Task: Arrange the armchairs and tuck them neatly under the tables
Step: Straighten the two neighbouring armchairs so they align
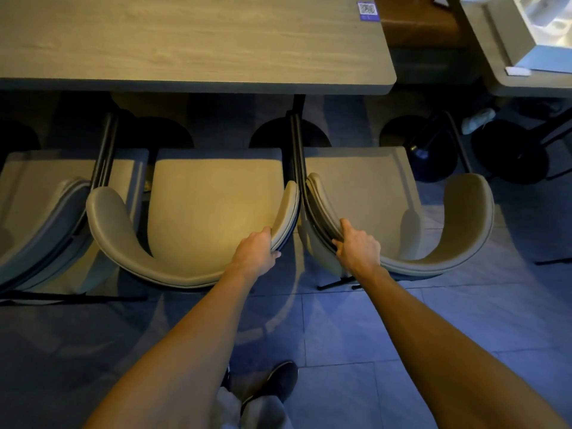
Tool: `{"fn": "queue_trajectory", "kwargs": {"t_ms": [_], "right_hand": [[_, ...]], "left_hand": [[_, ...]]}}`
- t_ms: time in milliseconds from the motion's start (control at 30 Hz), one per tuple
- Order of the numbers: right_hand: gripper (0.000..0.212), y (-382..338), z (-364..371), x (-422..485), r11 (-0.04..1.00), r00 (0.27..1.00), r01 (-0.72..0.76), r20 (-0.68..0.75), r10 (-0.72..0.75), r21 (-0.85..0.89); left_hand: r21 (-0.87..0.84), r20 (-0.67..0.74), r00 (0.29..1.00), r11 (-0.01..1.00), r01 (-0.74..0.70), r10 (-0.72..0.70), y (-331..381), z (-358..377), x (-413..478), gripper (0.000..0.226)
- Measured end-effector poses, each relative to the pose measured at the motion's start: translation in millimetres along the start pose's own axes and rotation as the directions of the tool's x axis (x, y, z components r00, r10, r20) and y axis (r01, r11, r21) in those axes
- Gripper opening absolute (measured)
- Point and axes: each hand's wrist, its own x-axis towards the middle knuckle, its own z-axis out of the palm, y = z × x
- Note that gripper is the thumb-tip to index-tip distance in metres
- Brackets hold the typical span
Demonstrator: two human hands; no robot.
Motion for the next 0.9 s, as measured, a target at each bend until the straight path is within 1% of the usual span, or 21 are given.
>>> {"fn": "queue_trajectory", "kwargs": {"t_ms": [400,500,667,900], "right_hand": [[0.029,-5,5,-6,0.998,0.998,-0.040,-0.045,0.042,0.050],[0.028,-5,4,-6,0.996,0.998,-0.050,-0.035,0.052,0.067],[0.029,3,5,-2,0.994,0.999,-0.032,-0.020,0.034,0.109],[0.025,14,8,0,0.991,0.999,0.038,-0.043,-0.033,0.130]], "left_hand": [[0.021,-0.012,1.000,1.000,-0.022,0.022,-1,1,0,0.034],[0.025,-0.013,1.000,0.999,-0.024,0.024,-1,1,-1,0.034],[0.031,-0.008,1.000,0.999,-0.020,0.021,-2,0,0,0.034],[0.011,-0.014,1.000,1.000,-0.028,0.028,-3,1,-2,0.035]]}}
